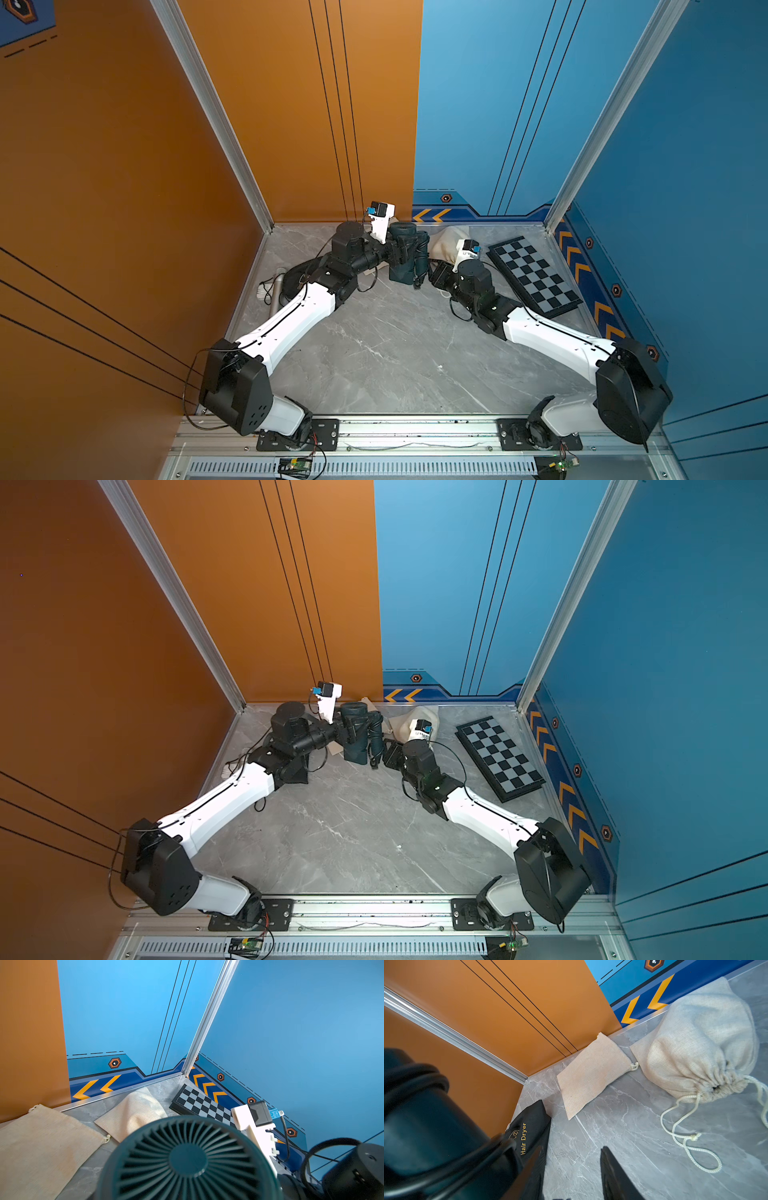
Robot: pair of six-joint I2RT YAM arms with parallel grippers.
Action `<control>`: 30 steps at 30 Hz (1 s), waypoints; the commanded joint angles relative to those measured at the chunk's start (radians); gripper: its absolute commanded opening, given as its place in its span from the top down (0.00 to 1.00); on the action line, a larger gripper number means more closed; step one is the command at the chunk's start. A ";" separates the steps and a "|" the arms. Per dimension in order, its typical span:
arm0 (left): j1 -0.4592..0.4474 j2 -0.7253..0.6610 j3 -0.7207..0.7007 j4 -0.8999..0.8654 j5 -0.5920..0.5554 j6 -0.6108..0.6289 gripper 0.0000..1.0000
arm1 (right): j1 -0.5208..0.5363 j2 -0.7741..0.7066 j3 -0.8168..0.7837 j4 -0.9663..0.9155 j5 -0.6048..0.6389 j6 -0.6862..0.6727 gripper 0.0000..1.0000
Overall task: Pack away hair dryers
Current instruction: Fold the hair dryer.
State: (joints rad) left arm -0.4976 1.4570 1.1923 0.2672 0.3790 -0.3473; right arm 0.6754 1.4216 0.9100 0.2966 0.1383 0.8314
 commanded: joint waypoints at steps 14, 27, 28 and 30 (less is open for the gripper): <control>0.001 0.014 0.015 0.206 0.205 -0.108 1.00 | -0.003 -0.189 -0.035 -0.012 -0.264 -0.096 0.42; 0.105 0.118 0.015 0.638 0.378 -0.533 1.00 | -0.234 -0.375 -0.267 0.429 -0.589 -0.150 0.20; 0.107 0.128 0.018 0.670 0.378 -0.556 1.00 | -0.234 -0.365 -0.269 0.459 -0.593 -0.149 0.20; 0.103 0.139 0.028 0.679 0.379 -0.565 1.00 | -0.235 -0.346 -0.282 0.514 -0.592 -0.147 0.20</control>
State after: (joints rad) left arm -0.3931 1.5951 1.1873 0.7773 0.7166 -0.8112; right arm 0.4484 1.0557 0.6510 0.6613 -0.3897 0.7086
